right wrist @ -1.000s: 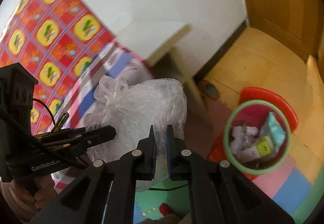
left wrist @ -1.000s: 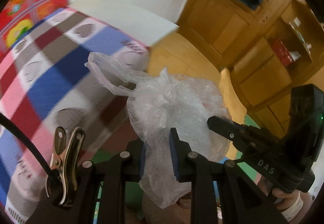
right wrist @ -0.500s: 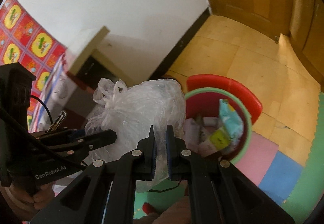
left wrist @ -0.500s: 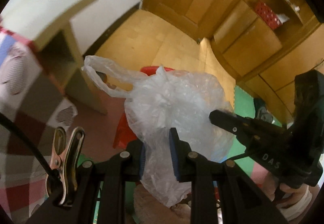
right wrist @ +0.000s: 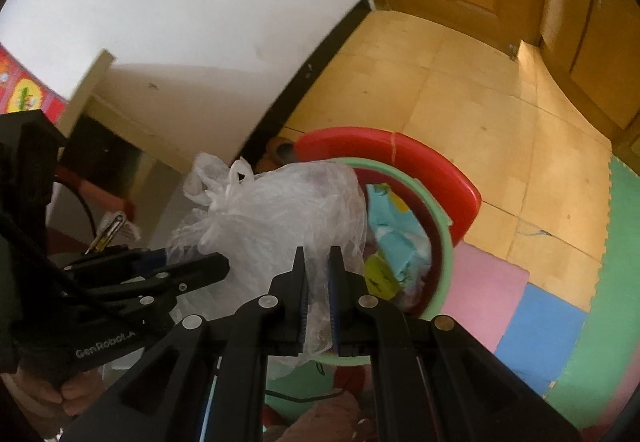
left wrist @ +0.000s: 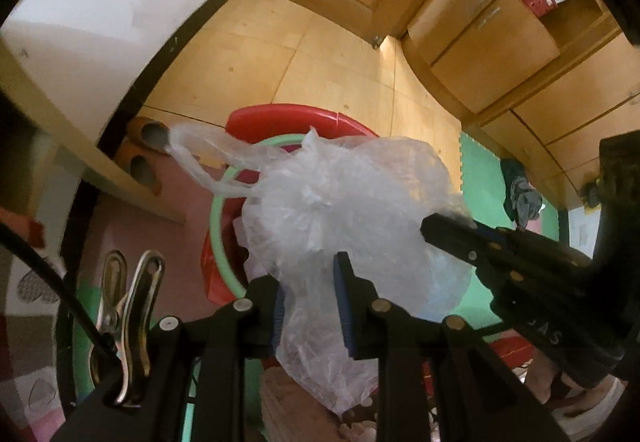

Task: Collect trash
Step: 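Open the left gripper to drop the plastic bag into the bucket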

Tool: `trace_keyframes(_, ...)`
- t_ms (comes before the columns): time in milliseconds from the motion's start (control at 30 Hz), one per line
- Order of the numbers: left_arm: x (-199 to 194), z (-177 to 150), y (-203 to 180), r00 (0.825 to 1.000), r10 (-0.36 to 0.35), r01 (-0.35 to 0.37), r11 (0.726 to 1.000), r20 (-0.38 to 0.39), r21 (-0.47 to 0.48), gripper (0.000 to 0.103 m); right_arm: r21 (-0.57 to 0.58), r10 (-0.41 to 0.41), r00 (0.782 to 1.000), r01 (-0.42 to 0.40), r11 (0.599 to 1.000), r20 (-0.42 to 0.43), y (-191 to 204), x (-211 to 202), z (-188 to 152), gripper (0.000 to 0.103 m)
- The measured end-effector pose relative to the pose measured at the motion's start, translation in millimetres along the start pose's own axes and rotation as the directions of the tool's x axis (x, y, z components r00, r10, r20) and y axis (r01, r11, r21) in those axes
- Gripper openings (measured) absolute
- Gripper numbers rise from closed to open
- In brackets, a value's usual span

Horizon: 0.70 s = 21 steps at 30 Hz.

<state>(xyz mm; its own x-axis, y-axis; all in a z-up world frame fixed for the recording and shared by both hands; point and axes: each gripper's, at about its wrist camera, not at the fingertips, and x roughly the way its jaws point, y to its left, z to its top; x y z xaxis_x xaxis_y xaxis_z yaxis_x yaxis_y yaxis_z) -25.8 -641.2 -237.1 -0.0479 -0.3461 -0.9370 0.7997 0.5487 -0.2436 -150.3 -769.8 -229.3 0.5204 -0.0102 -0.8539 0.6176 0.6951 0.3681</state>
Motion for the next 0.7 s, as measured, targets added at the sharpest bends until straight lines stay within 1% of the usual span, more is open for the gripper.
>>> trace_keyframes(67,10,3,-1,1.0,0.013,-0.012,1.0,-0.004,0.006,0.023,0.013,-0.002,1.0,0.002,1.0,0.002,-3,3,-1,0.025)
trace_keyframes(100,15,3,-1,1.0,0.023,-0.023,1.0,-0.008,0.009,0.024,0.014,-0.005,1.0,0.005,1.0,0.003,-3,3,-1,0.027)
trace_keyframes(167,18,1,0,0.999,0.032,-0.032,0.999,-0.014,0.009,0.033,0.007,-0.016,1.0,0.016,1.0,0.002,-3,3,0,0.027)
trace_keyframes(200,20,1,-1,0.999,0.038,-0.038,0.999,-0.016,0.005,0.035,0.004,-0.022,1.0,0.022,1.0,0.004,-2,1,-1,0.028)
trace_keyframes(267,26,4,-5,0.998,0.052,-0.052,0.999,-0.021,0.0,0.044,0.007,-0.027,1.0,0.027,1.0,0.012,-1,-2,-1,0.031)
trace_keyframes(333,27,4,-7,0.997,0.076,-0.076,0.997,-0.026,0.002,0.049,0.021,-0.024,0.999,0.024,0.999,0.024,1,-8,-3,0.033)
trace_keyframes(400,26,4,-9,0.996,0.085,-0.085,0.996,-0.03,0.01,0.05,0.033,-0.022,0.999,0.021,0.999,0.035,2,-14,-6,0.034)
trace_keyframes(533,11,1,-11,0.997,0.079,-0.079,0.997,-0.019,0.01,0.057,0.06,-0.032,0.998,0.028,0.998,0.059,12,-33,-16,0.036)
trace_keyframes(700,-16,-6,-15,0.997,0.078,-0.078,0.997,-0.002,0.007,0.059,0.072,-0.055,0.994,0.048,0.996,0.09,27,-61,-27,0.038)
